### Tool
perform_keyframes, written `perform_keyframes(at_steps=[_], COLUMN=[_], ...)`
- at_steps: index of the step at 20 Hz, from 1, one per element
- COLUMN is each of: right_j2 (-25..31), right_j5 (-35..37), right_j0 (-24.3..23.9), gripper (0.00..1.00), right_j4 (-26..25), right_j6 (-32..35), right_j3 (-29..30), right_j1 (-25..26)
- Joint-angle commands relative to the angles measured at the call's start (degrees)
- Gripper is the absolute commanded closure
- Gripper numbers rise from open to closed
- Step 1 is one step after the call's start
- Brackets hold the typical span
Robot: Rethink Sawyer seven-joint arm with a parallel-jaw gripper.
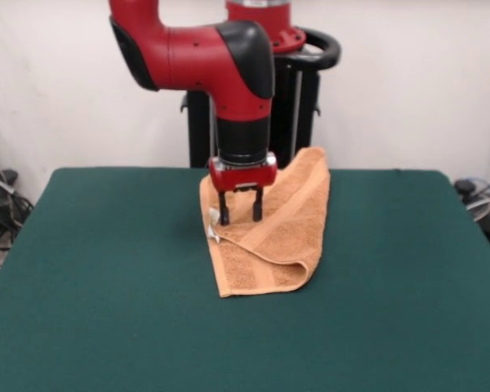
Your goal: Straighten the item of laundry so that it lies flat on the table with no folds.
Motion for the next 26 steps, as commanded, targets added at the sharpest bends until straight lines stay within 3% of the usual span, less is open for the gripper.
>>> perform_keyframes(at_steps=[1,14,26], right_j2=[5.79,6.26,6.76], right_j5=[6.88,11.53,8.91], right_j0=[-1.9,-1.16,-2.78], gripper=[0.0,0.0,0.0], right_j4=[-1.64,-1.34,-3.54], right_j6=[1.1,2.0,1.65], right_j3=[-10.47,-8.36,-10.4], right_j1=[-1.14,-6.28,-2.47])
